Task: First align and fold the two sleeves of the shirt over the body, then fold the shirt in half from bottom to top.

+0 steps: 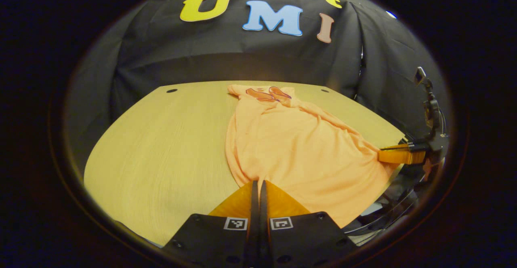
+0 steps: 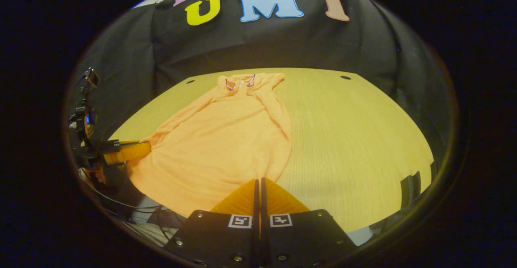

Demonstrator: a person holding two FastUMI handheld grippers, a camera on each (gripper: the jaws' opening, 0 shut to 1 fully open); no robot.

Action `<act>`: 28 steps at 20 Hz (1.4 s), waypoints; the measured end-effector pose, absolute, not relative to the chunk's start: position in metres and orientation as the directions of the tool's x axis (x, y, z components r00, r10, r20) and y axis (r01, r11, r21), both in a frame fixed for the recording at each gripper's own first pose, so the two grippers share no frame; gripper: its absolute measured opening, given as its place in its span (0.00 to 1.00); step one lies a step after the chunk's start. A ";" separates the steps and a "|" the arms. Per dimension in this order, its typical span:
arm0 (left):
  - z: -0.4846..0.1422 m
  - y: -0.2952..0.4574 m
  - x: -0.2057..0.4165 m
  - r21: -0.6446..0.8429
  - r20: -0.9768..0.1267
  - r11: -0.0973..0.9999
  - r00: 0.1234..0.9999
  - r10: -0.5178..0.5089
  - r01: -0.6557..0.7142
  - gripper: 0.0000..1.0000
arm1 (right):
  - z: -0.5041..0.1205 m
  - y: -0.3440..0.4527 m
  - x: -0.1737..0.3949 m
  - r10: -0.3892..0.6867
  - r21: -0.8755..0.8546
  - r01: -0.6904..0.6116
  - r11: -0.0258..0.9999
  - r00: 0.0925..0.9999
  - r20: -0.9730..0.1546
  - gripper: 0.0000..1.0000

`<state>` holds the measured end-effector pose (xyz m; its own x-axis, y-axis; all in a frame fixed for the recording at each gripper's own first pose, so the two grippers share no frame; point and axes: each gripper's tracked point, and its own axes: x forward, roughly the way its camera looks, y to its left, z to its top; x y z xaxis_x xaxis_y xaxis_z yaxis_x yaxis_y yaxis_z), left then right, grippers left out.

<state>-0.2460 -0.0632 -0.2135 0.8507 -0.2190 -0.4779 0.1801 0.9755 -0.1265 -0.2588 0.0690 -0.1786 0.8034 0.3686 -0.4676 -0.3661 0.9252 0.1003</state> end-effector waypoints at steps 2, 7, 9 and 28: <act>-0.194 -0.065 -0.234 -0.134 -0.453 0.971 0.859 -0.238 0.198 0.06 | -0.155 0.073 -0.245 0.376 0.063 -0.388 0.920 0.821 -0.429 0.02; -0.144 -0.056 -0.187 -0.129 -0.383 0.965 0.886 -0.262 0.230 0.06 | -0.090 0.085 -0.204 0.400 -0.003 -0.425 0.905 0.855 -0.329 0.02; -0.120 -0.047 -0.166 -0.143 -0.348 0.963 0.899 -0.267 0.230 0.06 | -0.068 0.086 -0.185 0.401 -0.022 -0.425 0.905 0.867 -0.295 0.02; -0.023 0.011 0.089 -0.047 -0.249 0.977 0.945 -0.212 0.207 0.06 | 0.057 0.114 0.046 0.384 0.068 -0.378 0.923 0.911 -0.150 0.02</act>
